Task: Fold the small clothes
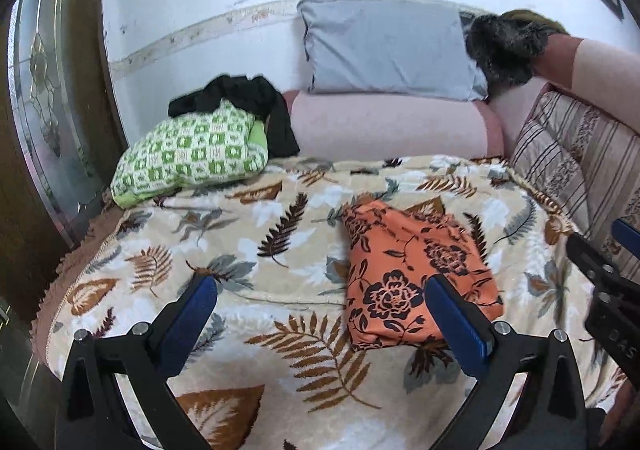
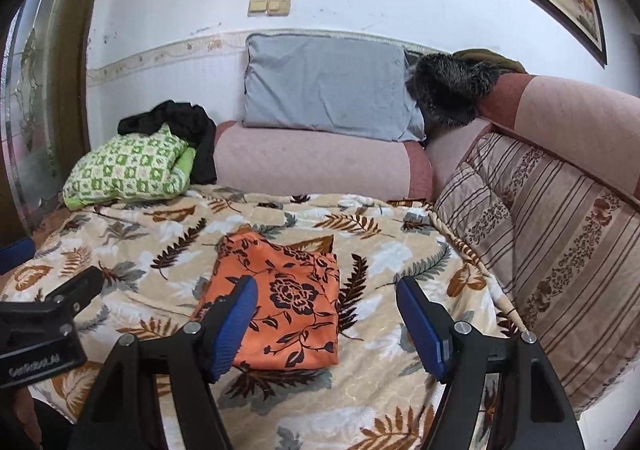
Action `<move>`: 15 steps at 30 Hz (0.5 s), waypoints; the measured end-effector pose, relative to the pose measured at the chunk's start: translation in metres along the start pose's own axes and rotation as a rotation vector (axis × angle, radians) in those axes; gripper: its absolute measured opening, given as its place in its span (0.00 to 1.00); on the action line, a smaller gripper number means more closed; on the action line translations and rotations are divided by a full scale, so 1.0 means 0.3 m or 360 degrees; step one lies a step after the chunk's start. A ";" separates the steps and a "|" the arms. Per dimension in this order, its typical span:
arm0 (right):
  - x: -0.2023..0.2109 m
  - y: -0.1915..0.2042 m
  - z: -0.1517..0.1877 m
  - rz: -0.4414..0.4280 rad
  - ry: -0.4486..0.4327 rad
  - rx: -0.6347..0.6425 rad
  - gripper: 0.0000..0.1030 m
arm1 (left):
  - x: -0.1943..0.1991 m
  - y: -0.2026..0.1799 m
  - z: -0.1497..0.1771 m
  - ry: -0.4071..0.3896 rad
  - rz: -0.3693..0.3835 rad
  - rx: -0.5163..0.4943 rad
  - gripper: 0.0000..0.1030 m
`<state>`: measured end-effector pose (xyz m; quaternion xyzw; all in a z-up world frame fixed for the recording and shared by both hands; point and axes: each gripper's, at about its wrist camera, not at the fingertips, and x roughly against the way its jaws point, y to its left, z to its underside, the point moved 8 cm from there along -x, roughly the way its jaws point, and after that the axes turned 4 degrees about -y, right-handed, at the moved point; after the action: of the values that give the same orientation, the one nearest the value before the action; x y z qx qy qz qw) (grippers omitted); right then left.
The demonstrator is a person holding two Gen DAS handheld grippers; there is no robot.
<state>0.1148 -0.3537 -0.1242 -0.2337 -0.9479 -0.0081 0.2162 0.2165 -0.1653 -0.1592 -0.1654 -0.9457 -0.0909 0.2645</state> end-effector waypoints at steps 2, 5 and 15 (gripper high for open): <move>-0.039 -0.002 0.017 0.0005 0.0033 0.0008 0.73 | -0.055 -0.002 0.018 0.0047 -0.0001 0.0006 1.00; -0.102 -0.002 0.046 0.0013 0.0085 0.0020 0.73 | -0.128 -0.008 0.040 0.0094 0.0001 0.0001 1.00; -0.353 0.001 0.145 -0.0026 0.0285 -0.0026 0.73 | -0.415 -0.008 0.109 0.0288 0.0055 0.0011 1.00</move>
<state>0.1816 -0.3951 -0.2075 -0.2259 -0.9266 -0.0384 0.2982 0.3005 -0.1921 -0.2530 -0.1718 -0.9152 -0.0977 0.3511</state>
